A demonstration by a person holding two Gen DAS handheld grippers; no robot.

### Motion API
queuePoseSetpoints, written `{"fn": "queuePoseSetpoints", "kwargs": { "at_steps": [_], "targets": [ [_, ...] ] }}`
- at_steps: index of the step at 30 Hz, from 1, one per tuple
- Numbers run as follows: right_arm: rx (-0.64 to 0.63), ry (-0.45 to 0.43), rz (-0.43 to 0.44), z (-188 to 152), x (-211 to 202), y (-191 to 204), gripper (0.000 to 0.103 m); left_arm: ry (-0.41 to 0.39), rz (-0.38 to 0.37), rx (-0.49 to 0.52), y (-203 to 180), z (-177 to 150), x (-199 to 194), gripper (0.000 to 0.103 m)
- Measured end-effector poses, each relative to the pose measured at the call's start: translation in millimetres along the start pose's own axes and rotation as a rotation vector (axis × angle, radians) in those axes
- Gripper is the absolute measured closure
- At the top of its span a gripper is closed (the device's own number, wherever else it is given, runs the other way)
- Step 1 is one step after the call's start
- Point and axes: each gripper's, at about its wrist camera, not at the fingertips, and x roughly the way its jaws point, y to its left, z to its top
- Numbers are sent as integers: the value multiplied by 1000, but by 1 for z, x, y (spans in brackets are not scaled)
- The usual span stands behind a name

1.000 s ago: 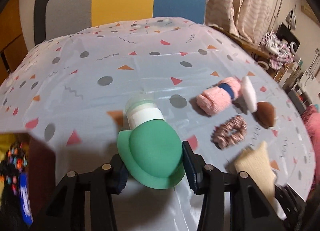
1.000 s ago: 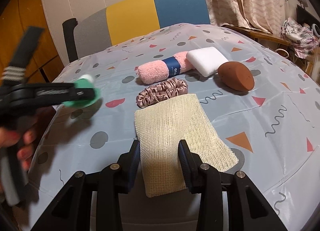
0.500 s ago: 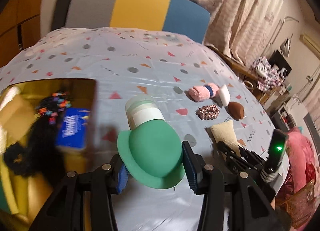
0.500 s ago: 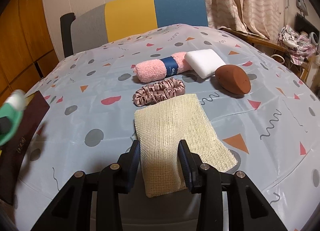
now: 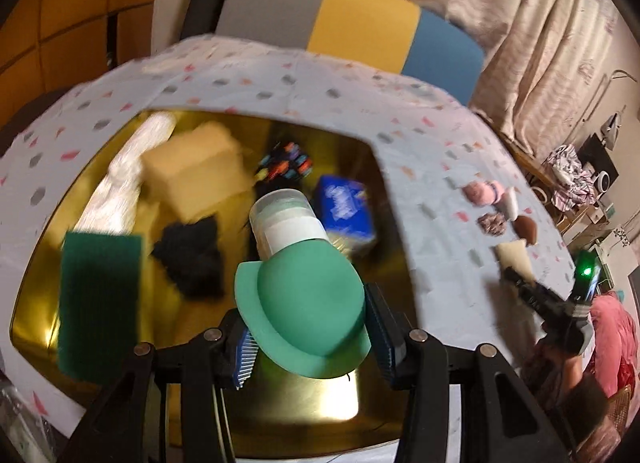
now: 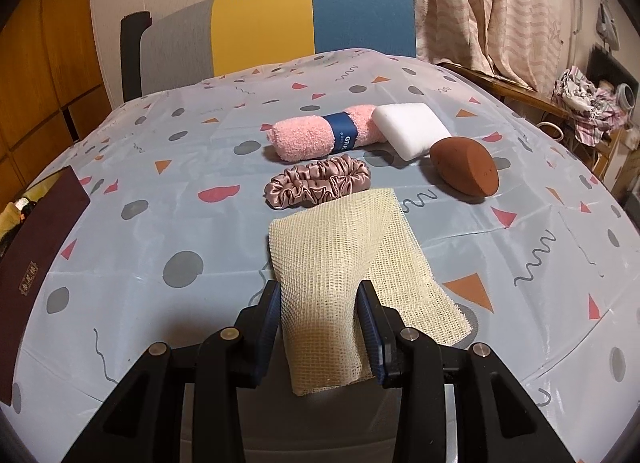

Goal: Organize rigid objects
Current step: 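Carry the green brush into the gold tray with the left gripper and release it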

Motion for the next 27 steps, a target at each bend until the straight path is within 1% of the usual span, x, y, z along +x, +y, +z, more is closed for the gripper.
{"fn": "queuePoseSetpoints", "kwargs": {
  "at_steps": [5,9,11,14,16,18,23,27],
  "targets": [
    [-16,4,-18,0,0,3,64,31,33,5,19,-11,6,54],
    [-35,5,-37,0,1,6,64,44,17,-9,28,-18,7,52],
    [-41,5,-44,0,0,8,64,32,27,8,31,-22,4,51],
    [-52,5,-55,-1,0,10,64,0,74,39,31,-25,-3,45],
    [-58,6,-61,-1,0,11,64,-15,83,43,33,-26,-7,44],
    [-63,4,-67,0,0,12,64,-37,71,35,39,-28,-14,44],
    [-75,-19,-63,0,-5,14,64,-91,1,16,43,-33,-32,44],
    [-99,-35,-53,0,-12,20,64,-103,-27,24,39,-36,-38,44]
  ]
}}
